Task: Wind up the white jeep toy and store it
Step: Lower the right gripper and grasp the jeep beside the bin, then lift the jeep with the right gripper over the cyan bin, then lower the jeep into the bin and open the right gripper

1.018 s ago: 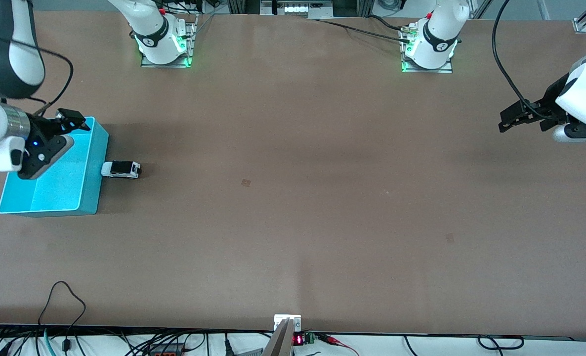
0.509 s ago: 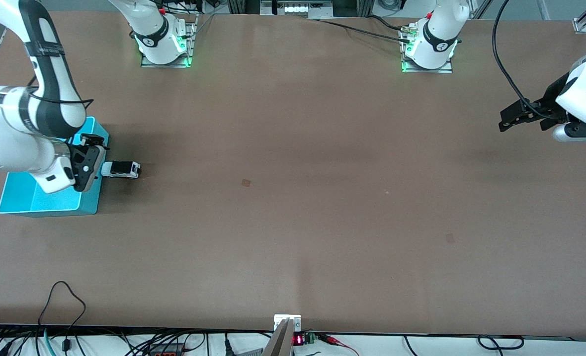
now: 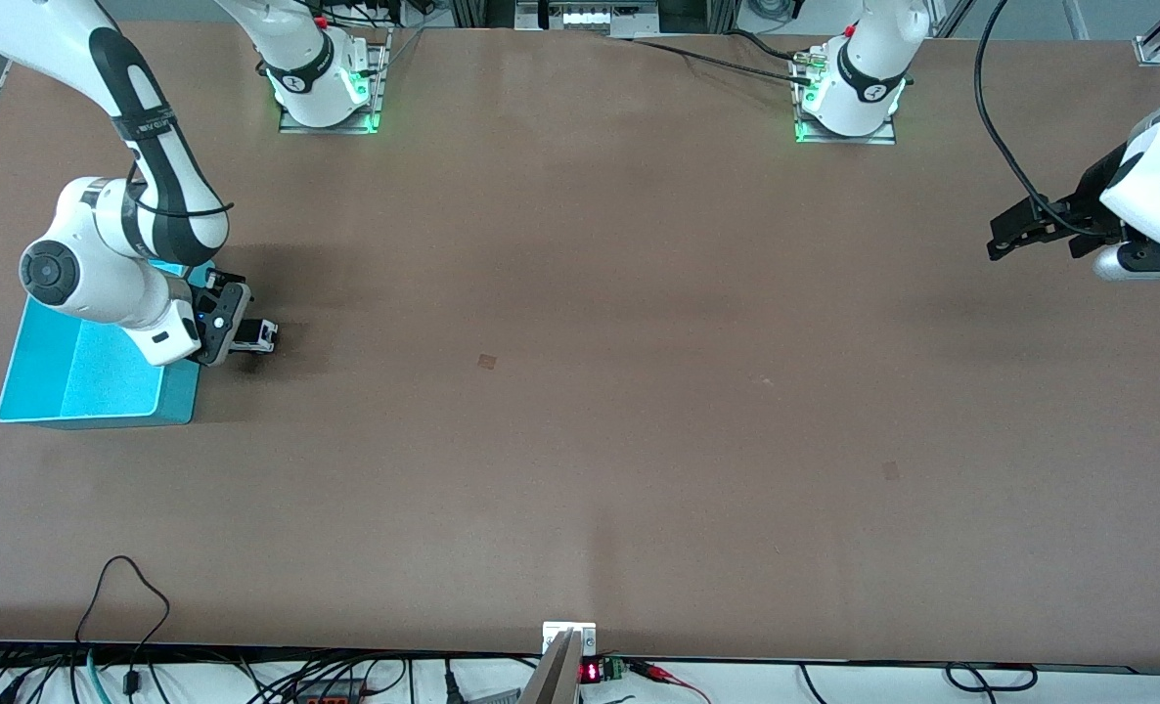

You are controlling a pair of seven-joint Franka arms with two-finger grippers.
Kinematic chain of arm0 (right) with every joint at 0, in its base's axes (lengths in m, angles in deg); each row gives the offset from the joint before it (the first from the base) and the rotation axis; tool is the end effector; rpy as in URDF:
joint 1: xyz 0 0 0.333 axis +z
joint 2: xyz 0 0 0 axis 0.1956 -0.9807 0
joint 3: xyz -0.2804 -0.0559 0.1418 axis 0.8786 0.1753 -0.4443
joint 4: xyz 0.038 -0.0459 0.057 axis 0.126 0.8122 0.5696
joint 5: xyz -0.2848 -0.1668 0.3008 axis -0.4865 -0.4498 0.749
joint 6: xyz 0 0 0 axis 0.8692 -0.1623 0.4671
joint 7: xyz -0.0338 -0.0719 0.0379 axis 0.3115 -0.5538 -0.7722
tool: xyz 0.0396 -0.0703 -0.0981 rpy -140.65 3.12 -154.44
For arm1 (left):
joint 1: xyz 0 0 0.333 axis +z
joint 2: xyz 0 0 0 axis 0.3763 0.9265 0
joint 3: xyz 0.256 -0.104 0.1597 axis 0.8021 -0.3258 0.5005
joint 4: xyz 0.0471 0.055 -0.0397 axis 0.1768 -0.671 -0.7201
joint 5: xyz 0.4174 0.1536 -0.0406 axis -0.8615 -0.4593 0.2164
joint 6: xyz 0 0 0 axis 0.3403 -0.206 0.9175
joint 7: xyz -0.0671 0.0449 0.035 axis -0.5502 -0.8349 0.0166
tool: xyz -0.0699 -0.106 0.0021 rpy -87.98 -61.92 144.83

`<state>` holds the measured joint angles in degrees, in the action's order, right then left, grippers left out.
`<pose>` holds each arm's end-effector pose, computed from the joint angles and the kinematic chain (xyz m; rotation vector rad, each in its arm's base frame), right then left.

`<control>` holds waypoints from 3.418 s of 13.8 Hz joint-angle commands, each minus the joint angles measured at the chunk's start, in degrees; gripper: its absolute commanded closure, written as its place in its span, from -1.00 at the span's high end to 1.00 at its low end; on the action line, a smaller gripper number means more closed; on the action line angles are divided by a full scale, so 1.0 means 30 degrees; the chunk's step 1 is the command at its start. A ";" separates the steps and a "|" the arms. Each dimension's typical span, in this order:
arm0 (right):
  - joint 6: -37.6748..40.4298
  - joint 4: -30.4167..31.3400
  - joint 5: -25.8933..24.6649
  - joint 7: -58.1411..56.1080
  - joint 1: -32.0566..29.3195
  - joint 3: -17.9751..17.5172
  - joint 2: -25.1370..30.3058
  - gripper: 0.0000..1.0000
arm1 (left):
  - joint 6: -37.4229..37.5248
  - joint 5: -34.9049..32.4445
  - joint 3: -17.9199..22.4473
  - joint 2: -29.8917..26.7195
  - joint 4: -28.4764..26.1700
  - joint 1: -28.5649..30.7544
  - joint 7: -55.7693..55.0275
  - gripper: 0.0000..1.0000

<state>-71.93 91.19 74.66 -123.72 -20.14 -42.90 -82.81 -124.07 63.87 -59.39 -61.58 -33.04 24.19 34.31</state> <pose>0.5728 -0.0539 0.1642 -2.4474 -1.7623 0.1965 0.6014 -0.0141 0.5619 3.1185 0.0898 -0.0631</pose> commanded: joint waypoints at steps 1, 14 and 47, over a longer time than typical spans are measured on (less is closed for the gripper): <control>-0.1242 0.0273 0.0235 -0.1026 -0.0589 -0.0150 -0.0487 1.00 | 0.0290 -0.0173 -0.0019 -0.0195 0.0145 -0.0049 -0.0123 1.00; -0.2009 -0.0689 0.0264 -0.1408 -0.0473 -0.0704 -0.0404 -1.00 | 0.0466 -0.0173 0.0011 -0.0166 0.0145 0.0068 -0.0094 1.00; 0.3624 -0.3800 0.0469 1.7252 -0.2493 0.3688 0.0304 -1.00 | 0.0671 -0.0173 -0.0018 -0.0196 0.0174 0.0038 -0.0094 1.00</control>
<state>-57.79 78.66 77.24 -73.76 -26.93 -31.71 -81.64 -123.18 63.86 -59.32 -61.62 -33.04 24.30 34.31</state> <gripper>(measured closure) 0.458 0.000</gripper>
